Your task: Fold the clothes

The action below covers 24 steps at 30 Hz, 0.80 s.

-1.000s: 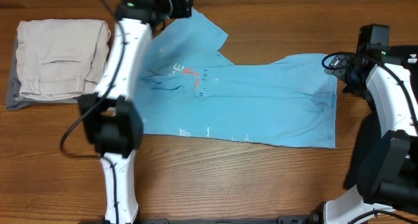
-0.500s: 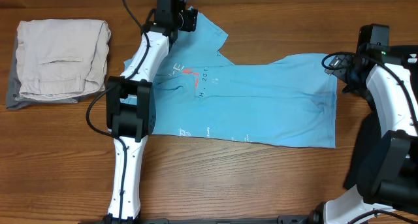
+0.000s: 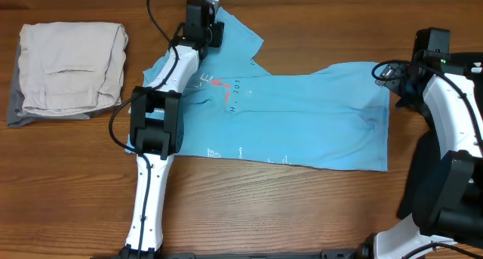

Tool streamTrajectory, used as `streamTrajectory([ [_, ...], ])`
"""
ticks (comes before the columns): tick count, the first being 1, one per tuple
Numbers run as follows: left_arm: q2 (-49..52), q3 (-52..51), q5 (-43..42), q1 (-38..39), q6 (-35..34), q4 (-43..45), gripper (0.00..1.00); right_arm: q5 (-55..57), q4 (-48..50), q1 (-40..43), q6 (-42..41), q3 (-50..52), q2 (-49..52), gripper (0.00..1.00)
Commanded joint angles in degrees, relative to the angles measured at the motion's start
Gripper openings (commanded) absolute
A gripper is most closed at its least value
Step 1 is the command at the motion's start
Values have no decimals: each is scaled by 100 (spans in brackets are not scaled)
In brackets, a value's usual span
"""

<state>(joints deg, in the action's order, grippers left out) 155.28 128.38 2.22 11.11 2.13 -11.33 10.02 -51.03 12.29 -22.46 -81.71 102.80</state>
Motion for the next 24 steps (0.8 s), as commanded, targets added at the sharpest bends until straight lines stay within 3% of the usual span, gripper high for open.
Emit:
streamTrajectory([
  [1, 184, 85, 120, -96, 168, -240, 63, 44, 15, 0, -31, -76, -90, 100],
  [6, 179, 85, 358, -205, 221, -822, 65, 44, 15, 0, -31, -74, -90, 100],
  [11, 142, 92, 428, -326, 219, -1102, 75, 44, 15, 0, -31, -76, -90, 100],
  [19, 103, 531, 153, -251, 216, -1047, 75, 44, 15, 0, -31, -74, -90, 100],
  [24, 103, 603, -343, -245, 33, -920, 68, 44, 15, 0, -31, -74, -90, 100],
])
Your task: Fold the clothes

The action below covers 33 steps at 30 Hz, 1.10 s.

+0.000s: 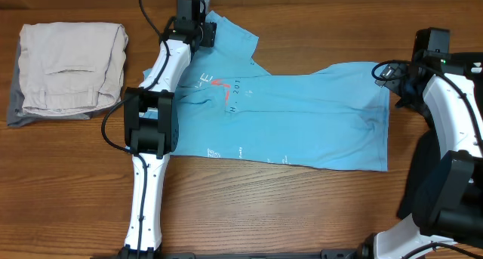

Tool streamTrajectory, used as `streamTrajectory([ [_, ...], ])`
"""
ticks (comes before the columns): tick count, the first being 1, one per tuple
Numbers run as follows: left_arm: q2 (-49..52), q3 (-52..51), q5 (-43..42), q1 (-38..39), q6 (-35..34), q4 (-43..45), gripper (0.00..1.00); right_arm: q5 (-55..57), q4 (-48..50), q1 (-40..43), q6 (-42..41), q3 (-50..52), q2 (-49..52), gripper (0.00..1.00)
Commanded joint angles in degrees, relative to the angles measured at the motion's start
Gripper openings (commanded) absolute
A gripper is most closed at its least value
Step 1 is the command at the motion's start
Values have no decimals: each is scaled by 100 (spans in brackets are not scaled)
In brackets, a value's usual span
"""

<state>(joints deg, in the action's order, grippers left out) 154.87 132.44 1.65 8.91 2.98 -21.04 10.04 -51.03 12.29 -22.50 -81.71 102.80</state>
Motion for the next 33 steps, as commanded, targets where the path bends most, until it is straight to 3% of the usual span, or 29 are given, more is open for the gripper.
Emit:
streamTrajectory([
  [1, 146, 184, -275, -24, -87, 50, 68, 42, 13, 0, -26, -74, -90, 100],
  [7, 146, 155, -278, -35, -85, 31, 49, 42, 15, 0, -26, -74, -90, 100],
  [10, 146, 155, -278, -35, -85, 39, 62, 42, 15, 0, -26, -74, -90, 100],
  [18, 319, 155, -284, -35, -85, 396, 65, 42, 15, 0, -26, -76, -90, 100],
  [23, 450, 155, -319, -35, -83, 442, 60, 42, 15, 0, -26, -74, -90, 100],
  [26, 461, 155, -317, -35, -83, 466, 41, 42, 13, 0, -26, -74, -90, 100],
  [29, 459, 192, -317, -35, -83, 487, 37, 44, 15, 0, -26, -76, -90, 100],
  [33, 459, 396, -323, -35, -85, 422, 24, 42, 15, 0, -26, -74, -90, 100],
])
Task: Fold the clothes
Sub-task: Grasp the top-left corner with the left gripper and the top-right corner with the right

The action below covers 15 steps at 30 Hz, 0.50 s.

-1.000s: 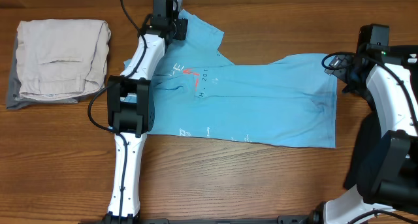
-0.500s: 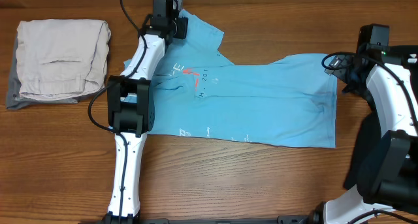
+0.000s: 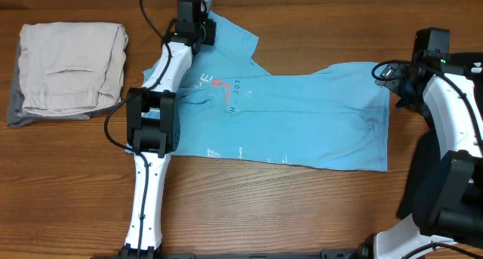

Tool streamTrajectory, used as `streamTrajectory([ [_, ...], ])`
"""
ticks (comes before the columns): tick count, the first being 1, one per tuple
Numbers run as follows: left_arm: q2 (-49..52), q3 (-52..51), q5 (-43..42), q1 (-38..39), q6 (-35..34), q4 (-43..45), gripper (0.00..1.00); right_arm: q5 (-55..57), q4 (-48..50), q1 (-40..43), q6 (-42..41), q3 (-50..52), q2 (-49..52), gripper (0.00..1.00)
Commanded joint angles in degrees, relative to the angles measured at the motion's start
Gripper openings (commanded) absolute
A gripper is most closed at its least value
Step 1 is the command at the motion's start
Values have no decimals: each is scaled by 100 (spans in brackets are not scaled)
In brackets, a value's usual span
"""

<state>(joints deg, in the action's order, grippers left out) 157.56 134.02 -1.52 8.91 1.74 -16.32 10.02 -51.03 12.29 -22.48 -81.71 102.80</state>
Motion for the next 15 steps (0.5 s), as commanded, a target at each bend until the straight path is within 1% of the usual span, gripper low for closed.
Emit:
streamTrajectory([
  [1, 190, 317, -7, -35, 39, -105, 21, 44, 15, 0, -28, -74, -90, 100],
  [4, 190, 658, -22, -35, 42, -358, 10, 46, 15, 0, -28, -74, -90, 100],
  [6, 190, 863, -87, -35, 42, -490, 5, 44, 15, 0, -28, -74, -90, 100],
  [11, 190, 1325, -201, -24, 39, -793, 4, 44, 15, 0, -28, -76, -90, 100],
  [15, 190, 1408, -323, -26, -79, -957, 4, 44, 15, 0, -28, -74, -90, 100],
])
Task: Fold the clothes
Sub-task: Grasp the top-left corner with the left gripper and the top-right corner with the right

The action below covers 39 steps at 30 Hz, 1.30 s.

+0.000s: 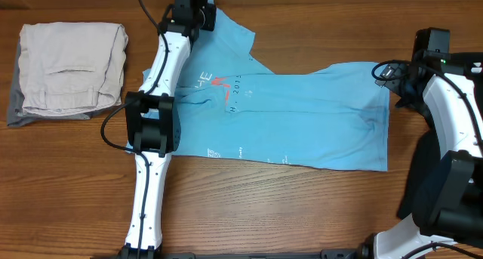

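A light blue T-shirt [302, 115] with red and white print lies spread across the middle of the table. One sleeve reaches toward the far edge. My left gripper [204, 19] sits at the far end of that sleeve, its fingers down on the cloth and apparently shut on it. My right gripper [383, 72] rests at the shirt's upper right corner; its fingers are too small and dark to read.
A folded beige garment [72, 66] lies on a grey one [15, 108] at the far left. The left arm [151, 131] stretches over the shirt's left edge. The right arm [453, 138] fills the right side. Bare wood [264, 206] lies in front of the shirt.
My left gripper has moved a little farther toward the table's far edge. The sleeve and the printed chest area have shifted slightly with it. The right arm has not moved.
The left gripper first stood on the sleeve to the right of where it is now. It was then farther back and to the left at each later moment, with the sleeve drawn along. The right gripper stayed at the shirt's right corner throughout.
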Tool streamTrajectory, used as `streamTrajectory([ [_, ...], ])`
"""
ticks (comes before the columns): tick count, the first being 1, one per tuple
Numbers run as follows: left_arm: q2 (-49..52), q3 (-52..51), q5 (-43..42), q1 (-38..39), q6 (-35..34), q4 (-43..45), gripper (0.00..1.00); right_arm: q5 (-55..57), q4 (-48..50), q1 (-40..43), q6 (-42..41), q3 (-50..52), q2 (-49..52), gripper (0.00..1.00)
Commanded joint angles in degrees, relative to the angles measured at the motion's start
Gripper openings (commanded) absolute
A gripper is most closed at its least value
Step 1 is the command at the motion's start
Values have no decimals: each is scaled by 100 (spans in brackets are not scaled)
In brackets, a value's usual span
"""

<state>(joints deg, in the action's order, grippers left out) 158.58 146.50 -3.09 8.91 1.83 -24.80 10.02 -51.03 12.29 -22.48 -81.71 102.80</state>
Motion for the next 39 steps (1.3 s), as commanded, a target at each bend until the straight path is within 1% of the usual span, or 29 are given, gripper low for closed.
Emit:
streamTrajectory([
  [1, 87, 160, -162, -26, -98, -199, 4, 44, 15, 0, -28, -74, -90, 100],
  [5, 85, 175, -162, -26, -98, -442, 6, 44, 15, 0, -28, -74, -90, 100],
  [12, 85, 175, -160, -26, -129, -529, 7, 15, 50, 0, -35, -76, -90, 100],
  [14, 85, 175, -160, -28, -184, -566, 7, -96, 278, -2, -28, -74, -90, 100],
  [17, 85, 175, -155, -33, -190, -636, 7, -356, 942, -2, -28, -74, -90, 100],
  [20, 85, 177, -162, -33, -223, -625, 6, -739, 1005, -2, -28, -76, -90, 100],
  [21, 85, 188, -162, -33, -223, -627, 6, -938, 1003, -2, 4, -76, -90, 100],
  [23, 85, 216, -160, -31, -223, -651, 5, -1169, 973, 0, 479, -74, -90, 100],
  [24, 85, 219, -162, -31, -223, -658, 5, -1213, 1064, -2, 640, -74, -63, 97],
  [25, 85, 219, -160, -31, -223, -669, 4, -1233, 1158, -2, 767, -74, -44, 90],
  [27, 85, 219, -162, -33, -223, -673, 4, -1386, 1279, 0, 1128, -76, 4, 70],
  [28, 85, 219, -160, -33, -223, -673, 4, -1401, 1320, 0, 1255, -76, 39, 62],
  [29, 85, 219, -157, -33, -223, -673, 4, -1397, 1344, 31, 1272, -83, 85, 60],
  [31, 85, 219, -142, -31, -223, -669, 4, -1425, 1397, 101, 1270, -90, 195, 59],
  [33, 85, 219, -142, -31, -223, -671, 5, -1425, 1510, 151, 1274, -92, 393, 64],
  [34, 85, 219, -144, -31, -223, -673, 6, -1427, 1613, 162, 1300, -94, 509, 64],
  [36, 85, 219, -144, -31, -225, -688, 5, -1484, 1775, 162, 1451, -205, 804, 64],
  [39, 85, 219, -144, -31, -223, -769, 5, -1464, 1784, 162, 1587, -717, 1416, 64],
])
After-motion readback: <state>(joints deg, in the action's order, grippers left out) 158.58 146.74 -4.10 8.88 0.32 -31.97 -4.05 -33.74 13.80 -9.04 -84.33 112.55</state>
